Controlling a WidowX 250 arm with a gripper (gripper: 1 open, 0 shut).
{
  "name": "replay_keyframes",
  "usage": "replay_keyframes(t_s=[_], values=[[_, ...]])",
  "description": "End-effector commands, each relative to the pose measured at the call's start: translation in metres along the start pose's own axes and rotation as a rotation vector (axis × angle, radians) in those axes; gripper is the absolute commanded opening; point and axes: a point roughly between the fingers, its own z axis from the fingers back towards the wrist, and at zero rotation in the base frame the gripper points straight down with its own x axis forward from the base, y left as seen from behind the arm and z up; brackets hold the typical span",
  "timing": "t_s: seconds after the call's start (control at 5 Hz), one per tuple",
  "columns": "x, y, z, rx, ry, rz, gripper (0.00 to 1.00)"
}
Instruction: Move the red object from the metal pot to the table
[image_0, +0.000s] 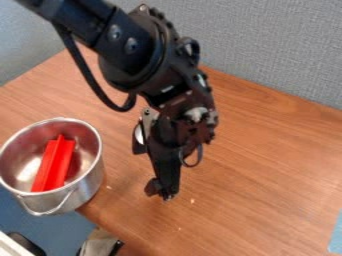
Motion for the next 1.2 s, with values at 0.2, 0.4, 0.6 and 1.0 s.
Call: replay_keyframes(t_s=[0.2, 0.4, 0.6, 1.0], values=[[0.008, 0.035, 0.012, -0.072, -0.013, 0.166, 1.0], [0.005, 0.038, 0.013, -0.099, -0.058, 0.201, 1.0], [-0.004, 0.048, 0.019, -0.111, -0.104, 0.261, 1.0], [0.001, 0.063, -0.001, -0.074, -0.13, 0.289, 1.0]])
